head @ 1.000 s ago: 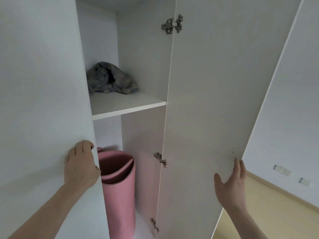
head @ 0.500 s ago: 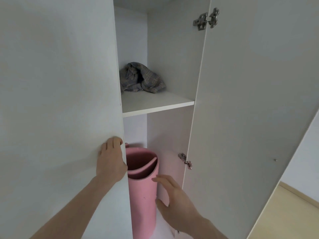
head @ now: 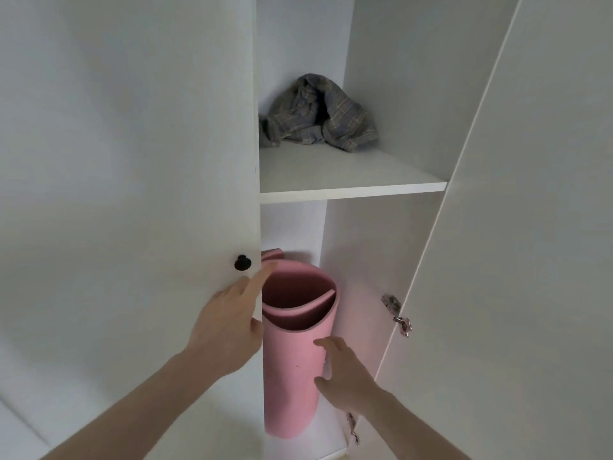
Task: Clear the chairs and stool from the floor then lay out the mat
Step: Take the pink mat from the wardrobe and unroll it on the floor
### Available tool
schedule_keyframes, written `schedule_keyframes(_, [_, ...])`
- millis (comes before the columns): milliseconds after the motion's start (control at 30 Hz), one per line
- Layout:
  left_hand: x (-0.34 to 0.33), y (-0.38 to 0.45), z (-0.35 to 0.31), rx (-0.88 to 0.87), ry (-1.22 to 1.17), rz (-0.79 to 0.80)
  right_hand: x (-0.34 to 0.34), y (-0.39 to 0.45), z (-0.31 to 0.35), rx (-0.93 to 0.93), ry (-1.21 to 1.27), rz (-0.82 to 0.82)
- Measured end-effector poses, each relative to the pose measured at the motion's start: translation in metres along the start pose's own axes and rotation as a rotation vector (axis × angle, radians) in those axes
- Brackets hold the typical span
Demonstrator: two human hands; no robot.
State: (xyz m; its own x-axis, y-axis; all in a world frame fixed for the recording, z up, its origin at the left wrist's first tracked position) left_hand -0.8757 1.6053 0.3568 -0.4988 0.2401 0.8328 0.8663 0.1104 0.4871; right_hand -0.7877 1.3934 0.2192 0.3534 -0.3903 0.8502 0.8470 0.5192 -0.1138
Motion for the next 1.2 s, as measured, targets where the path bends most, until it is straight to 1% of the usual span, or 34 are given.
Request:
schedule_keyframes(67, [-0.02,-0.002,0.001,-0.006,-0.008,0.036,-0.006,0.029,-0.016,-0.002,-0.033,0.038])
schedule_keyframes(200, [-0.058,0.006,0.001,0.082,-0.028,0.138,-0.015,0.096,-0.044,0.008,-0.123,0.111])
schedule_keyframes(233, [-0.061,0.005,-0.003,0.076,-0.021,0.171,-0.016,0.104,-0.045,0.001,-0.143,0.109])
schedule_keyframes(300, [-0.078,0.01,-0.007,0.117,-0.008,0.216,-0.025,0.14,-0.055,0.016,-0.178,0.142])
schedule_keyframes(367, [-0.085,0.012,-0.012,0.151,-0.002,0.256,-0.032,0.165,-0.056,0.042,-0.232,0.132])
schedule_keyframes(500, [-0.093,0.025,-0.007,0.229,0.044,0.248,-0.061,0.219,-0.05,0.116,-0.309,0.195])
schedule_keyframes(600, [-0.095,0.026,-0.001,0.225,0.045,0.294,-0.08,0.246,-0.047,0.119,-0.364,0.259])
schedule_keyframes(733, [-0.097,0.022,0.004,0.221,0.033,0.354,-0.092,0.265,-0.049,0.11,-0.436,0.302])
schedule_keyframes(900, [-0.1,0.022,0.003,0.245,0.027,0.344,-0.098,0.275,-0.061,0.118,-0.62,0.233])
schedule_keyframes(967, [-0.102,0.021,0.003,0.252,0.029,0.34,-0.1,0.273,-0.068,0.137,-0.648,0.253])
schedule_keyframes(1033, [-0.103,0.02,0.003,0.255,0.037,0.337,-0.098,0.266,-0.074,0.168,-0.635,0.279])
schedule_keyframes(1133, [-0.105,0.02,0.003,0.264,0.046,0.331,-0.089,0.251,-0.08,0.207,-0.528,0.309])
schedule_keyframes(1200, [-0.107,0.019,0.004,0.273,0.037,0.326,-0.085,0.242,-0.085,0.237,-0.502,0.322])
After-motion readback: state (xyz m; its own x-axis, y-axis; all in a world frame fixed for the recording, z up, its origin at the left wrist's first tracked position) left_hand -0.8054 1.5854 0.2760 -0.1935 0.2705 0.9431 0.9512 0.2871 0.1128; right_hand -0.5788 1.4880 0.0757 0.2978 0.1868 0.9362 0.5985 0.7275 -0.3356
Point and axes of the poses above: each hand's wrist, its own y-axis towards the middle knuckle, its own x-axis out of the back of the hand, z = x × y, the point moved 3 cm from there along y, towards the middle knuckle, and after that the axes turned 2 degrees about -z, right-handed, at the moved point
